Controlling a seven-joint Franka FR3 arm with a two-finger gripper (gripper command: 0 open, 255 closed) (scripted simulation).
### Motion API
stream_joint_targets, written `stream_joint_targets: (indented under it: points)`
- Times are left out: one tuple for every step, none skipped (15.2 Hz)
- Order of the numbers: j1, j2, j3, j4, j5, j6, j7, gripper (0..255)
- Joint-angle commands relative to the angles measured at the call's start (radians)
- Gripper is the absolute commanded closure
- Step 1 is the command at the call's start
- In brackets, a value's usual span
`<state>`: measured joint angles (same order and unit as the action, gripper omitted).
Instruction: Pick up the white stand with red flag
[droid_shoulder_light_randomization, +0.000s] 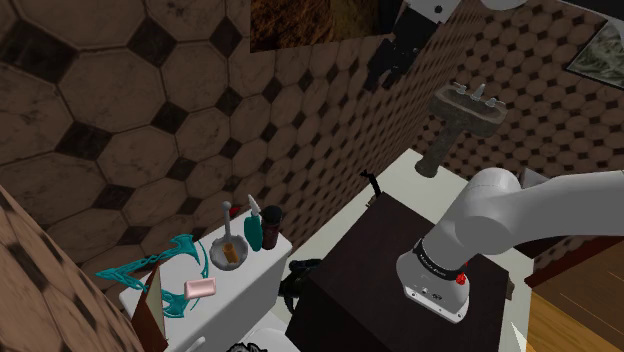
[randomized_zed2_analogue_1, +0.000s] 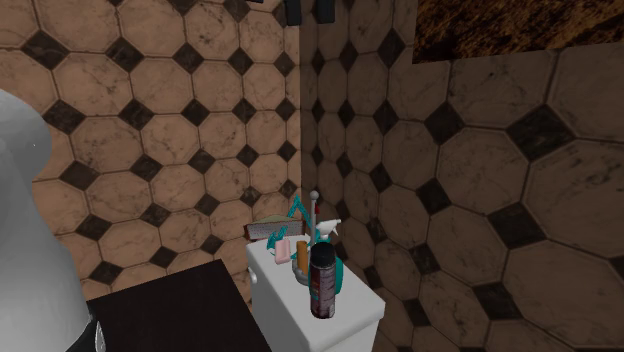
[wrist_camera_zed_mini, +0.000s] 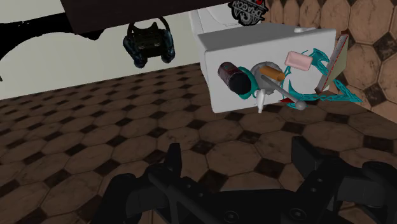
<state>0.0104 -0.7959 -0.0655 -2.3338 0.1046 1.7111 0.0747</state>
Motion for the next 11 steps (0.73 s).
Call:
stream_joint_targets:
  points:
    - [0.0,0.0,0.0,0.0,0.0,0.0,0.0,0]
    - [0.007,0.013,0.008,-0.018,0.008,0.031,0.002,0]
    - [0.013,0.028,0.016,-0.034,0.015,0.062,0.003,0]
    - [0.02,0.043,0.025,-0.05,0.023,0.094,0.004,0]
    - [0.028,0.06,0.033,-0.064,0.031,0.125,0.006,0]
    - [0.035,0.079,0.041,-0.077,0.039,0.157,0.007,0]
    - [0.042,0.099,0.049,-0.089,0.047,0.188,0.007,0]
    - [0.05,0.119,0.057,-0.099,0.054,0.22,0.008,0]
    - [0.058,0.142,0.066,-0.109,0.062,0.252,0.008,0]
    - [0.065,0.165,0.074,-0.117,0.07,0.284,0.009,0]
    - [0.073,0.19,0.082,-0.123,0.078,0.315,0.009,0]
